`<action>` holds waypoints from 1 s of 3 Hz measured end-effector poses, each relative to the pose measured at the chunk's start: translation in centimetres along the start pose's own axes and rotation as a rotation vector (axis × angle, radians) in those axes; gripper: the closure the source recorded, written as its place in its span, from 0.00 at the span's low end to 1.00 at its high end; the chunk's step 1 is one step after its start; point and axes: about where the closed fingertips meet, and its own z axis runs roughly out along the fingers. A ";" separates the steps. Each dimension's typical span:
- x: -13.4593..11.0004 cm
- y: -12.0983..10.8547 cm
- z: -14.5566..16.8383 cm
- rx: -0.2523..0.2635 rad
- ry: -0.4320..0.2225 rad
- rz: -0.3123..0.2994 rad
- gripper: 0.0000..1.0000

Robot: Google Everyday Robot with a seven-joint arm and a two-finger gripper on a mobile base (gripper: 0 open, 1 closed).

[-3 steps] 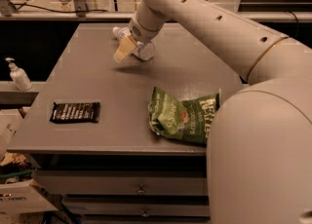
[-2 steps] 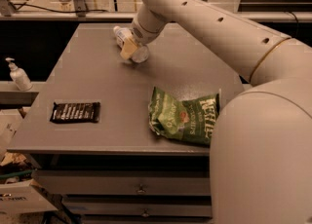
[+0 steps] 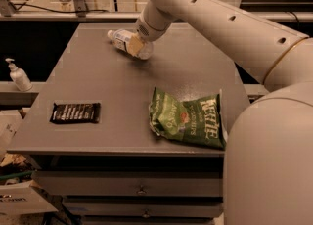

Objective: Move blue plastic bottle near rxbar chocolate

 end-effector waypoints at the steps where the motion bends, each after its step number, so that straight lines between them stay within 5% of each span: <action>1: -0.4 0.2 -3.1 -0.019 -0.050 -0.039 1.00; 3: 0.8 4.1 -8.0 -0.158 -0.173 -0.194 1.00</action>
Offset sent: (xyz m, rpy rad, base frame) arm -0.0757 -0.0272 0.0704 0.1128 -0.0946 0.2729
